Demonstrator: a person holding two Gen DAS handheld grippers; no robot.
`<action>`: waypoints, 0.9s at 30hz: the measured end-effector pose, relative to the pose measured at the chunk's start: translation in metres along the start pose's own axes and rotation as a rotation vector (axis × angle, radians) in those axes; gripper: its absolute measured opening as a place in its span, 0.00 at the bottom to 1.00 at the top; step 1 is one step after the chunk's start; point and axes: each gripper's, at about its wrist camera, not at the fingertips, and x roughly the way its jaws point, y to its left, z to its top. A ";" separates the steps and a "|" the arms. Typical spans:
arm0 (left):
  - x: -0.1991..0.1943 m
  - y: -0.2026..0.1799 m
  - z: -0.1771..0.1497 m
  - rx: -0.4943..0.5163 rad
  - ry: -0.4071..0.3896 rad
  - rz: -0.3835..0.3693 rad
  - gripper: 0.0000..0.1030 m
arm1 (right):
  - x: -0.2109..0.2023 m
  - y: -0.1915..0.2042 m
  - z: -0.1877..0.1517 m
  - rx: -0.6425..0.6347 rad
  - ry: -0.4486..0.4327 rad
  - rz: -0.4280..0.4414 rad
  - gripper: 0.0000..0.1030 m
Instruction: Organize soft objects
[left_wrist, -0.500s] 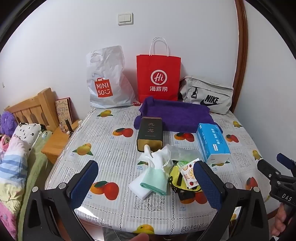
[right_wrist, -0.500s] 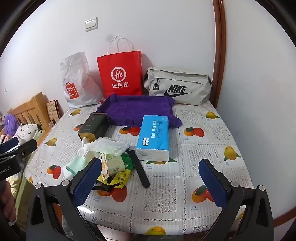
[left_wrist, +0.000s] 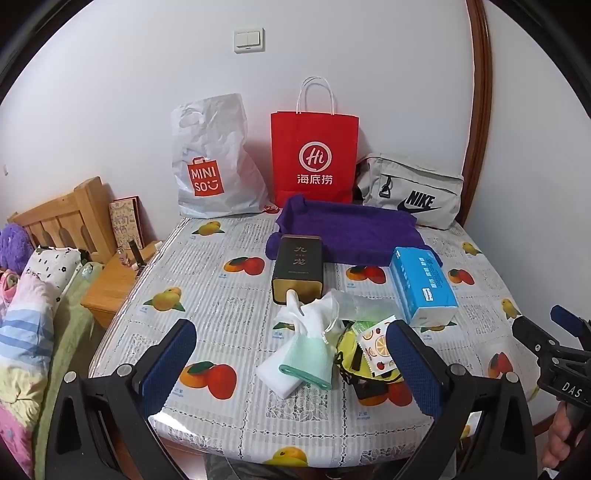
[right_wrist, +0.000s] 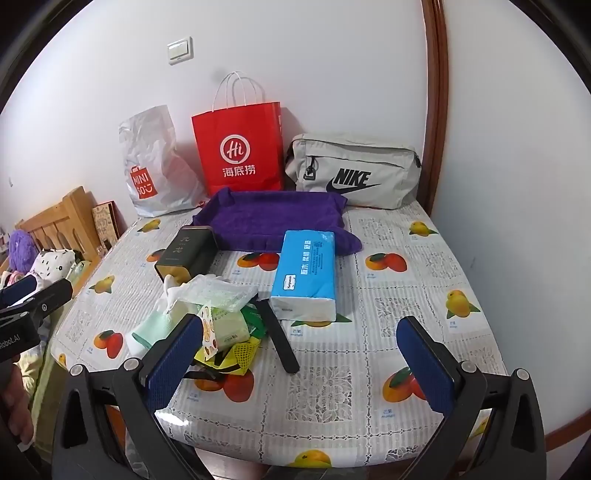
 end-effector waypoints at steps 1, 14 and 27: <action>-0.001 0.002 0.001 -0.003 0.000 -0.003 1.00 | 0.000 0.000 0.000 0.000 0.000 0.000 1.00; -0.004 0.007 0.002 -0.006 -0.005 -0.007 1.00 | -0.001 0.002 -0.001 -0.005 -0.003 -0.003 1.00; -0.007 0.008 0.002 -0.005 -0.009 -0.012 1.00 | -0.003 0.002 0.000 0.000 -0.005 -0.007 1.00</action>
